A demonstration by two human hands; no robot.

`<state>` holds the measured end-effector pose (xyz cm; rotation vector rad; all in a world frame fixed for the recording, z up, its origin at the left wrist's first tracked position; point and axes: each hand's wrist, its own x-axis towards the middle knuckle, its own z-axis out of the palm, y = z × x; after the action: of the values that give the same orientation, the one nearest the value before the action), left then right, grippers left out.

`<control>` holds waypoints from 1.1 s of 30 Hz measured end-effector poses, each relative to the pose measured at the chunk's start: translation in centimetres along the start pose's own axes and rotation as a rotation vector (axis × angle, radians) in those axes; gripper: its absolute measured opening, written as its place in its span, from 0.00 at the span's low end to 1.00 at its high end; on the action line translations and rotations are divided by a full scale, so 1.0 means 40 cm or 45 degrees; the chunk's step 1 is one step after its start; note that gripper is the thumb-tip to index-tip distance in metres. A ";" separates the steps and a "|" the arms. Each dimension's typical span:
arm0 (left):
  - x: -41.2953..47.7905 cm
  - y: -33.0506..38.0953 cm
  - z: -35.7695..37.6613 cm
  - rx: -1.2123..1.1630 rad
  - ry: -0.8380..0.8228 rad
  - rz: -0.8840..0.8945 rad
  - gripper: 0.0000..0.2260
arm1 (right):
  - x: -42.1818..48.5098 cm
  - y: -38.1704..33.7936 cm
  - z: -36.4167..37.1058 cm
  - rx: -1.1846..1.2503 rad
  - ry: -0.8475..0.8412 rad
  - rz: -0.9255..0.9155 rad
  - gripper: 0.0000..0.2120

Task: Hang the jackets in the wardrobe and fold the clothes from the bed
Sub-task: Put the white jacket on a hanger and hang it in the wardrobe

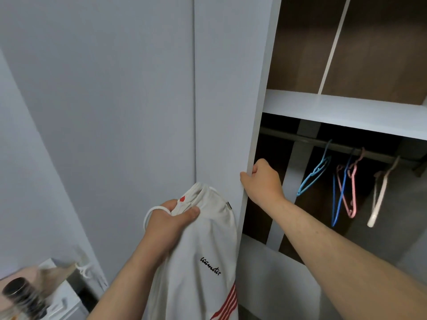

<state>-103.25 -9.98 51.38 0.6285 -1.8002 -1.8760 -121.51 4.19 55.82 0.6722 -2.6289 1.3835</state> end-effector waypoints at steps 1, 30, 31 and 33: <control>0.002 -0.009 -0.013 0.014 0.003 -0.004 0.17 | -0.006 -0.007 0.011 0.001 0.003 -0.006 0.10; 0.109 -0.091 -0.518 0.146 0.015 -0.035 0.17 | -0.097 -0.394 0.508 -0.144 0.024 -0.109 0.10; 0.107 -0.094 -0.531 0.139 0.013 -0.041 0.17 | -0.095 -0.405 0.523 -0.151 0.029 -0.100 0.10; 0.105 -0.104 -0.552 0.134 0.007 -0.053 0.18 | -0.089 -0.427 0.549 -0.185 0.030 -0.085 0.12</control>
<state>-93.04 -29.82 46.35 0.7132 -1.9062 -1.8133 -108.49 -20.67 55.00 0.7130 -2.6309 1.1624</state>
